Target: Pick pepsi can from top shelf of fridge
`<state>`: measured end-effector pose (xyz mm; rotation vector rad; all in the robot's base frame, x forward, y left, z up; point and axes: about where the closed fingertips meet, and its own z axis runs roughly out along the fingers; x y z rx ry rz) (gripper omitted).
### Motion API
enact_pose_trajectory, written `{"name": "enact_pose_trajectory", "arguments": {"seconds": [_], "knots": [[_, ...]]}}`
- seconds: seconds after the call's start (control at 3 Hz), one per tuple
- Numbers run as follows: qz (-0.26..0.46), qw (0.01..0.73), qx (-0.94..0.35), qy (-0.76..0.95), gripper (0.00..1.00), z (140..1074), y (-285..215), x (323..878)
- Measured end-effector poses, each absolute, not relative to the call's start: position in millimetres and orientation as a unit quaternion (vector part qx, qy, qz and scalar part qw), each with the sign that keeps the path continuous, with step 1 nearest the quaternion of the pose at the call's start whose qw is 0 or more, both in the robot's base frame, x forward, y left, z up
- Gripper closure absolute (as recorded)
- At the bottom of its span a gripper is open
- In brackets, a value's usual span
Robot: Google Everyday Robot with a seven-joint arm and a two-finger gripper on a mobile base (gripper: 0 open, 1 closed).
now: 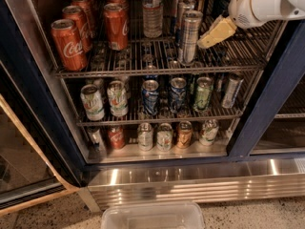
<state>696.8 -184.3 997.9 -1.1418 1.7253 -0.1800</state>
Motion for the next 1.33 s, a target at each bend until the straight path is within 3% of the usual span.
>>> {"name": "enact_pose_trajectory", "arguments": {"seconds": [0.33,1.33], "knots": [[-0.075,0.508,-0.474,0.716,0.00,997.9,-184.3,696.8],[-0.138,0.498,-0.410,0.751,0.60,1008.1,-234.3,680.4]]}}
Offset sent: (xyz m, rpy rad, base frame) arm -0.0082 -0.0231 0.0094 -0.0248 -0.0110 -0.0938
